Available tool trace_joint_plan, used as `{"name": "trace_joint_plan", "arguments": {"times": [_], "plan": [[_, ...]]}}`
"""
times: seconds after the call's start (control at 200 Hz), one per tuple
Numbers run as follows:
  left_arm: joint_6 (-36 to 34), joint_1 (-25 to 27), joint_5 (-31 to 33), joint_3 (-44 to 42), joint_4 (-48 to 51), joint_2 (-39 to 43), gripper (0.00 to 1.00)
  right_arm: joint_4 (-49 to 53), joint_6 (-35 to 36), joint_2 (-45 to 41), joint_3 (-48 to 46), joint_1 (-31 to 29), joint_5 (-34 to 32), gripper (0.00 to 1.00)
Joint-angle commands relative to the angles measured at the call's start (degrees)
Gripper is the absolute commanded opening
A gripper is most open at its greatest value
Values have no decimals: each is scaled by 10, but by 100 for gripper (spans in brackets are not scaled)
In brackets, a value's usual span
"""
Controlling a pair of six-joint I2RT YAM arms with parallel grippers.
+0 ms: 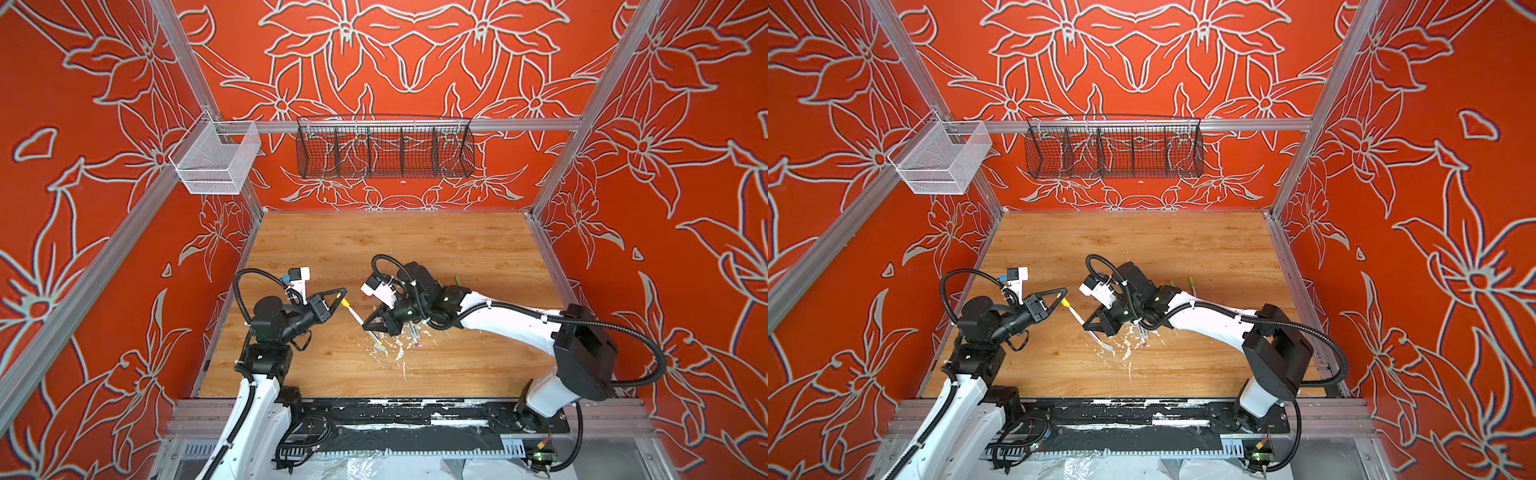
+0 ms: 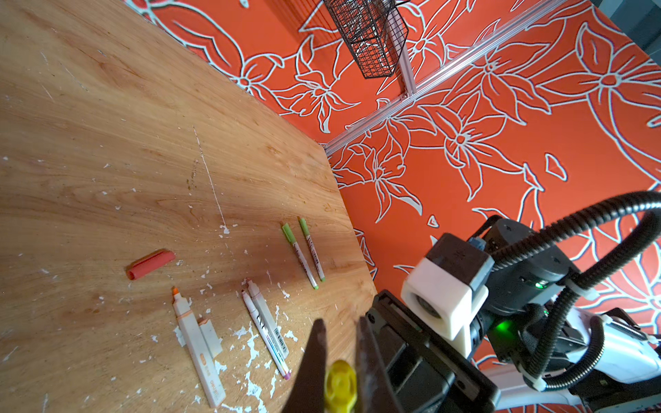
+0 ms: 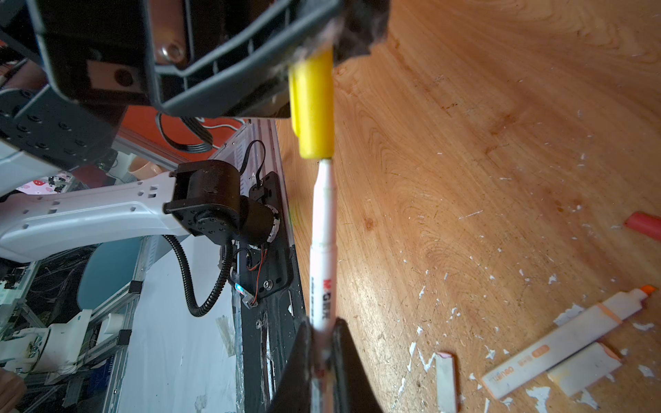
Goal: Insert the pens into the pen caps
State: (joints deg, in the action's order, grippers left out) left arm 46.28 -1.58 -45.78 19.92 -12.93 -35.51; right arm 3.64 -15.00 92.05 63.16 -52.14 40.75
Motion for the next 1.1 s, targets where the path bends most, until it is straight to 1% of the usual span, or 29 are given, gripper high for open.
{"name": "trace_joint_plan", "arguments": {"times": [0.0,0.16,0.51,0.841,1.091], "plan": [[0,-4,-19,-2,-17,-2,0,-6,11,2,16,0,-11,3],[-3,-4,-18,-1,-9,-5,0,-7,11,2,20,0,-9,3],[-19,-4,34,-3,30,26,0,-5,10,5,15,-1,2,3],[-14,-4,23,-6,14,24,0,-10,8,4,19,0,2,3],[1,-4,-5,-7,-15,6,0,-10,9,8,24,0,2,3]]}}
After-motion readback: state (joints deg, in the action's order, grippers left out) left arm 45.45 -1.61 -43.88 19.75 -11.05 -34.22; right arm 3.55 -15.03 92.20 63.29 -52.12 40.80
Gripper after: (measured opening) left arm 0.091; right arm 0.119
